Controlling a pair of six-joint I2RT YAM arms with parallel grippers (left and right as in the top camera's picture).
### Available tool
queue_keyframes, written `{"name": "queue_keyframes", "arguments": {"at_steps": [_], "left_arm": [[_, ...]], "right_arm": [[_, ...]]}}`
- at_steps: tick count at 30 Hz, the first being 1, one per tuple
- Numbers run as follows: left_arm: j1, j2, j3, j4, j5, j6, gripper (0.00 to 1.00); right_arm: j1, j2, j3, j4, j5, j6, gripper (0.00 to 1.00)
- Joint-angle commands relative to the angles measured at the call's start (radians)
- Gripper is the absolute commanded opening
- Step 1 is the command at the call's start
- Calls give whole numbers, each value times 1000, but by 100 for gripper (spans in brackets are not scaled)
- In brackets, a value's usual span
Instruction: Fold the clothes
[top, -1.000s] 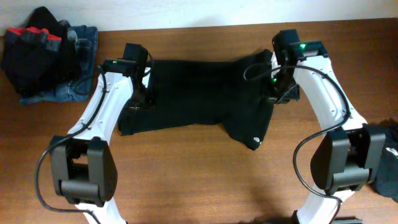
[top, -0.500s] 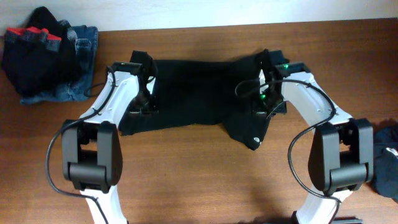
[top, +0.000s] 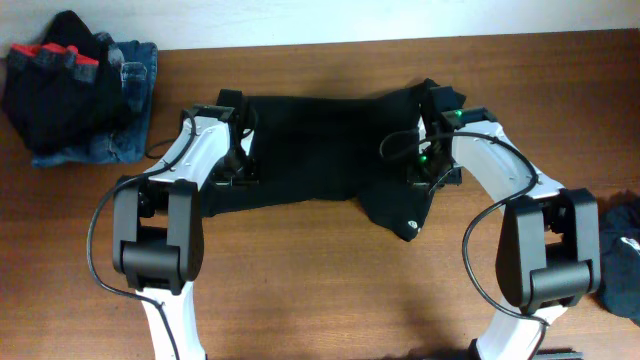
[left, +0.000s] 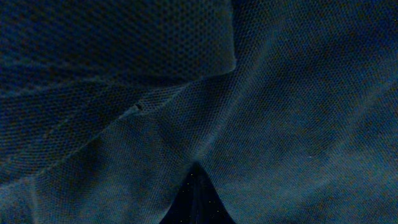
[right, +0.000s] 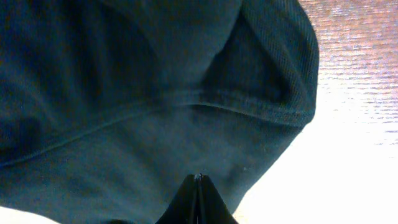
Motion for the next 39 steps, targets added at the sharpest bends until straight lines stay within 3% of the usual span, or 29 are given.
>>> {"name": "queue_keyframes", "arguments": {"at_steps": [1, 25, 39], "left_arm": [[3, 41, -26, -5, 11, 4, 1], [2, 41, -71, -111, 12, 4, 1], [2, 41, -71, -250, 11, 4, 1]], "right_arm": [[4, 4, -51, 14, 20, -6, 4], [4, 5, -231, 84, -3, 2, 4], [-46, 5, -249, -6, 107, 160, 4]]}}
